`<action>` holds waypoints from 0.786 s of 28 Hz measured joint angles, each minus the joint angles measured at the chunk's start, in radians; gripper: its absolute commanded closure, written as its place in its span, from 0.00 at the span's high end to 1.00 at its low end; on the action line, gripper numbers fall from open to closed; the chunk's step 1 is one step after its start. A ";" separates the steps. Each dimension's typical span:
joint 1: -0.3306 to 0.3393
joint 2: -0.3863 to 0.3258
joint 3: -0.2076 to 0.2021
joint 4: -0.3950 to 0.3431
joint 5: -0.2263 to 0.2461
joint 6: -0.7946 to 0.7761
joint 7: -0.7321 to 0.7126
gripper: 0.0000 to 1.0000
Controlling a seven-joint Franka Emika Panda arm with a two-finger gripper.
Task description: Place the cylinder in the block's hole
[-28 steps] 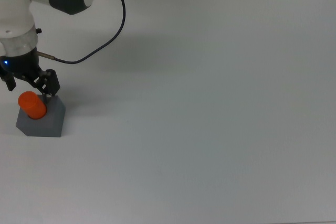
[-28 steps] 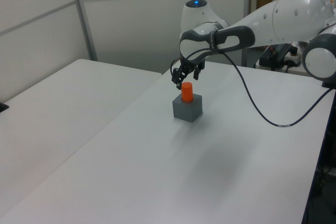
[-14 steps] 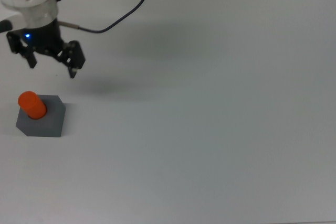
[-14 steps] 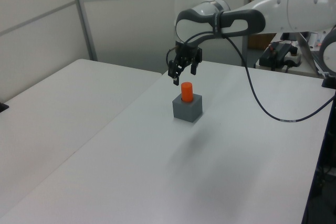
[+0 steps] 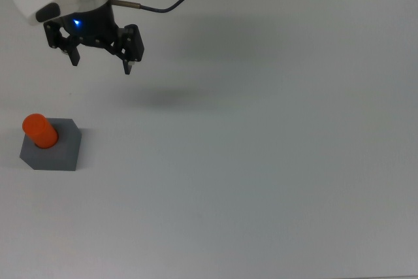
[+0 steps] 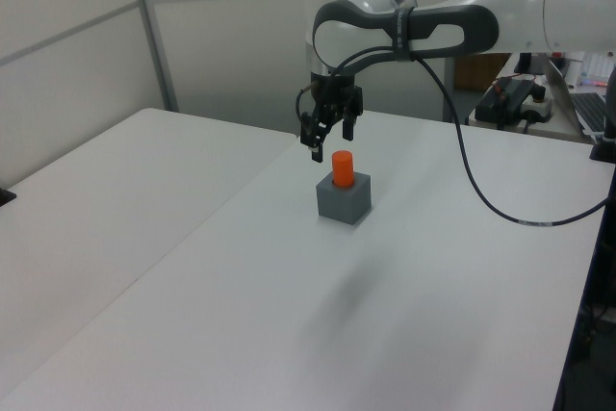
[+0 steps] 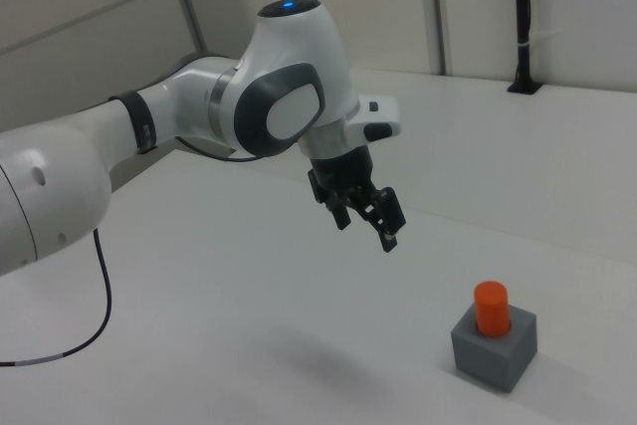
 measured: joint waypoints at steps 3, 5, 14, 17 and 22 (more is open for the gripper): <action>0.012 0.000 0.002 -0.001 0.000 -0.017 -0.005 1.00; 0.020 0.000 0.002 -0.001 0.000 -0.029 -0.016 1.00; 0.025 0.000 0.000 -0.005 0.000 -0.049 -0.078 1.00; 0.025 0.001 -0.001 -0.005 0.000 -0.050 -0.079 1.00; 0.022 0.001 -0.004 -0.005 0.000 -0.050 -0.080 1.00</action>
